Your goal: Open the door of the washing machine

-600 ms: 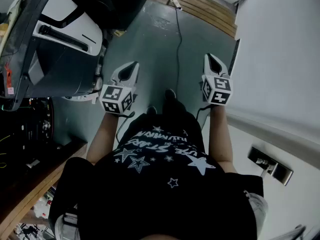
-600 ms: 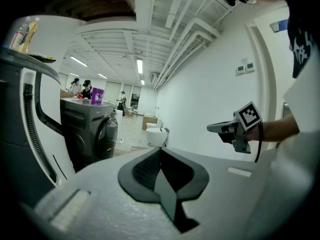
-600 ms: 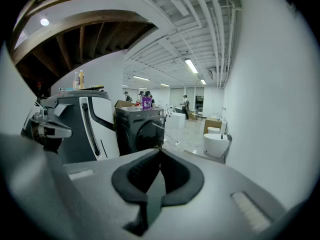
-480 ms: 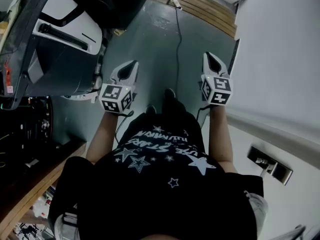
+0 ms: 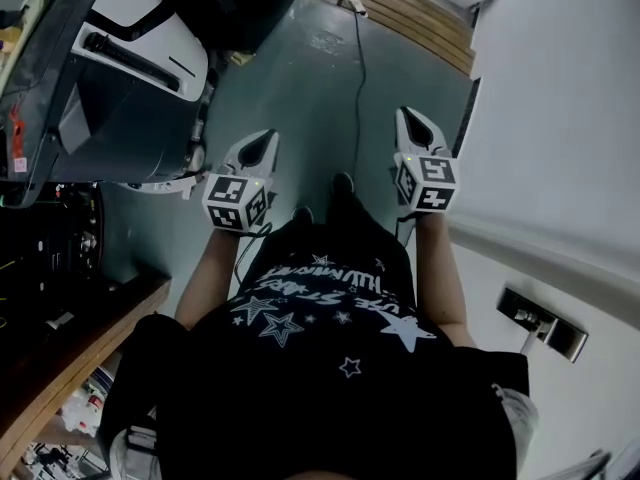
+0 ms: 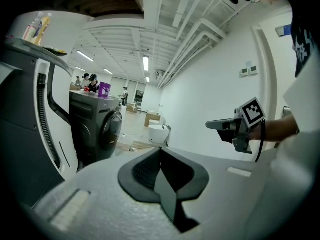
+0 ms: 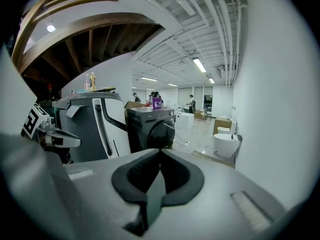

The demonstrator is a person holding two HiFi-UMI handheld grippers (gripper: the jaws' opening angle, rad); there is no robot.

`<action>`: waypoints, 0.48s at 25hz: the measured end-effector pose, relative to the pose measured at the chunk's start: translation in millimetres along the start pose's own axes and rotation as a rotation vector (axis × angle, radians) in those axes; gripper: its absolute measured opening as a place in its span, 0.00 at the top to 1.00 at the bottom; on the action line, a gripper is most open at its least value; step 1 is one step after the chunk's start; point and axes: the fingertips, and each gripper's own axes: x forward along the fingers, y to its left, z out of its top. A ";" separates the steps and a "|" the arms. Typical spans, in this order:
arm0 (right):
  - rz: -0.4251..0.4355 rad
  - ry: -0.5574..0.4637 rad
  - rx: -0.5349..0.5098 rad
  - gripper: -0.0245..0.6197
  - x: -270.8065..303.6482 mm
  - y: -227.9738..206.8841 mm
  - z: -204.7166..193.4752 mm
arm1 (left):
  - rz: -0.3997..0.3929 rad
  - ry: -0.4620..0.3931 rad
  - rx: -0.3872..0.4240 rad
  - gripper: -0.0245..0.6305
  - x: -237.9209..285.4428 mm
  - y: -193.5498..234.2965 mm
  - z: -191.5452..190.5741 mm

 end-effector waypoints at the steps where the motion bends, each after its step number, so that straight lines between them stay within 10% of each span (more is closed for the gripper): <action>1: 0.001 -0.004 0.003 0.95 -0.9 2.9 0.3 | 0.003 -0.002 -0.004 0.95 -1.0 1.7 0.3; 6: 0.037 -0.062 0.032 0.95 1.0 9.1 11.3 | -0.004 -0.004 0.022 0.95 4.3 3.1 4.9; 12: 0.086 -0.054 0.095 0.69 31.8 -4.5 10.5 | 0.017 0.015 0.014 0.95 23.8 9.4 8.9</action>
